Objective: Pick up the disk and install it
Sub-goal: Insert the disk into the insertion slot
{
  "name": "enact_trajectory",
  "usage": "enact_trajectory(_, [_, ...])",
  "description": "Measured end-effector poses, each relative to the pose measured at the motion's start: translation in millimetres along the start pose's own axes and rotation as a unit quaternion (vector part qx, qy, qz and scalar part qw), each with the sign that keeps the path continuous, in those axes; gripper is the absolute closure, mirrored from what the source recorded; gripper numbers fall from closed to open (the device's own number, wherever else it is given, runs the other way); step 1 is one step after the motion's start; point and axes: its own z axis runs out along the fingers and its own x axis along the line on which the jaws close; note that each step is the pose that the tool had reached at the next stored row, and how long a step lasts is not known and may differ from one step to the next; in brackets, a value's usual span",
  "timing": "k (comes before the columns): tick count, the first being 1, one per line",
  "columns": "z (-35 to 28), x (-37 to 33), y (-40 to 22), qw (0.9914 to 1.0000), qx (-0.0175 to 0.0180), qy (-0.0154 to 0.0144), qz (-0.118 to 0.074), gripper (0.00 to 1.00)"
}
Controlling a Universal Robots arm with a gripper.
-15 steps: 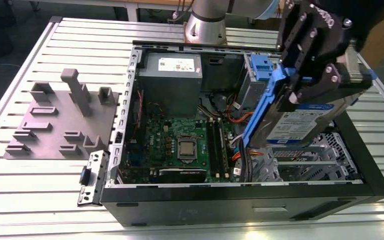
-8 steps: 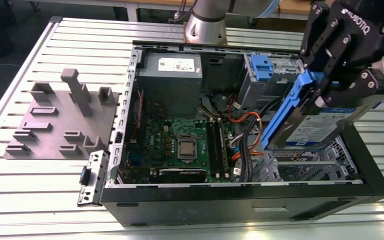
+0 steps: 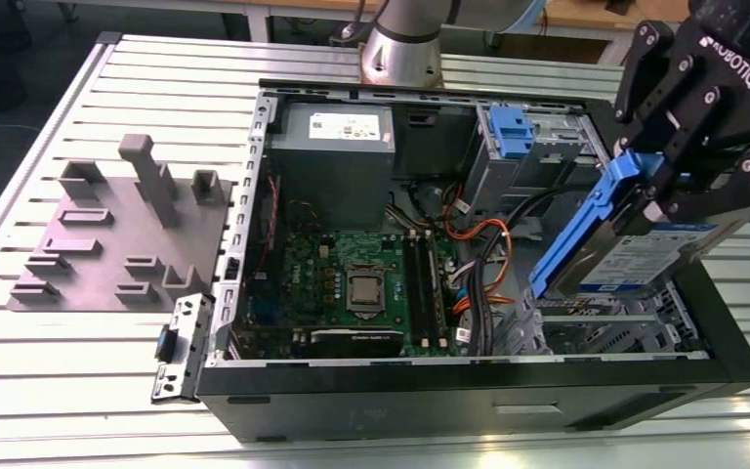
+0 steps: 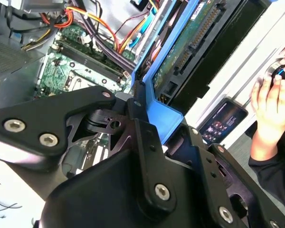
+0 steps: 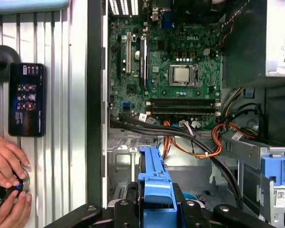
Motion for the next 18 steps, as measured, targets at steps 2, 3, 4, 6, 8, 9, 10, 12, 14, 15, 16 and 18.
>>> enact_trajectory(2, [2.3, 0.2, -2.6, 1.00000, 0.0000, 0.0000, 0.000, 0.64])
enact_trajectory(3, [3.5, 0.4, -3.8, 1.00000, 0.0000, 0.0000, 0.000, 0.64])
enact_trajectory(4, [4.5, 0.5, -4.9, 1.00000, 0.0000, 0.0000, 0.000, 0.64])
enact_trajectory(6, [6.3, 0.7, -6.8, 1.00000, 0.0000, 0.0000, 0.000, 0.64])
enact_trajectory(8, [8.1, 1.4, -7.1, 1.00000, 0.0000, 0.0000, 0.000, 0.64])
enact_trajectory(9, [8.9, 2.0, -7.2, 1.00000, 0.0000, 0.0000, 0.000, 0.64])
enact_trajectory(10, [9.8, 2.6, -7.2, 1.00000, 0.0000, 0.0001, 0.000, 0.64])
enact_trajectory(12, [11.5, 3.9, -7.2, 1.00000, 0.0000, 0.0000, 0.000, 0.64])
enact_trajectory(14, [13.0, 4.7, -7.3, 1.00000, 0.0000, 0.0000, 0.000, 0.64])
enact_trajectory(15, [13.9, 4.9, -7.3, 1.00000, 0.0000, -0.0001, 0.000, 0.64])
enact_trajectory(16, [14.6, 5.0, -7.3, 1.00000, 0.0000, 0.0001, 0.000, 0.64])
enact_trajectory(18, [16.3, 5.1, -7.3, 1.00000, 0.0000, 0.0001, 0.000, 0.64])
